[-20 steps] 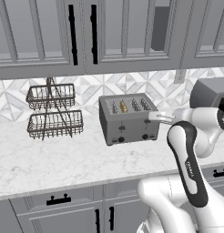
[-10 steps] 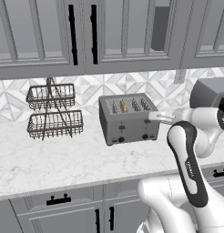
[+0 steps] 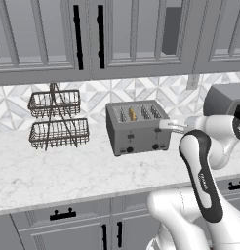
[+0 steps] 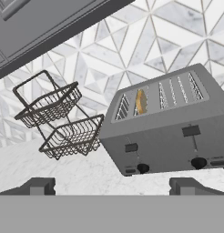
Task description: Start the toaster. Once the lever pops up, take the bread to the plate on the dining counter.
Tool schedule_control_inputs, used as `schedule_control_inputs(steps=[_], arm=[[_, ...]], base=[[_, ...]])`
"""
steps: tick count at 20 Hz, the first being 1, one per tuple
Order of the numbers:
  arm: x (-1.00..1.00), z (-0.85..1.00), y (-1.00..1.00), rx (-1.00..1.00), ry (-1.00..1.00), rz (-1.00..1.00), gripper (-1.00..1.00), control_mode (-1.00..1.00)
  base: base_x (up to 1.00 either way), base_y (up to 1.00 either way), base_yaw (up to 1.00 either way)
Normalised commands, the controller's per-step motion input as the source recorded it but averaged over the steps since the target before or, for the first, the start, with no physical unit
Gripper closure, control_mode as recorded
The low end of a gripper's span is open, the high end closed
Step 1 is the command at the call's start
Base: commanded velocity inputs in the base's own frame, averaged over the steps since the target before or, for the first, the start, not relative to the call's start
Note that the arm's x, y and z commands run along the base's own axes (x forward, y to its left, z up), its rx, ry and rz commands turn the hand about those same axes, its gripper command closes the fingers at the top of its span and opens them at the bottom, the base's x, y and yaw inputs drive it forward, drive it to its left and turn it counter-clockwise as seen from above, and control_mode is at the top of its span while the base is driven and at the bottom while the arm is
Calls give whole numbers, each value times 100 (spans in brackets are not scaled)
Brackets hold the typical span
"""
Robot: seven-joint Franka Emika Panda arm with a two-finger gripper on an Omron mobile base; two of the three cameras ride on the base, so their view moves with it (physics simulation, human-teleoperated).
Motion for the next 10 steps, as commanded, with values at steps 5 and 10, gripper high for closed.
schedule_control_inputs(steps=[5,10], arm=[[0,0,0,0,0,0,-100,-100],[0,0,0,0,0,0,-100,-100]], base=[[0,0,0],[0,0,0]])
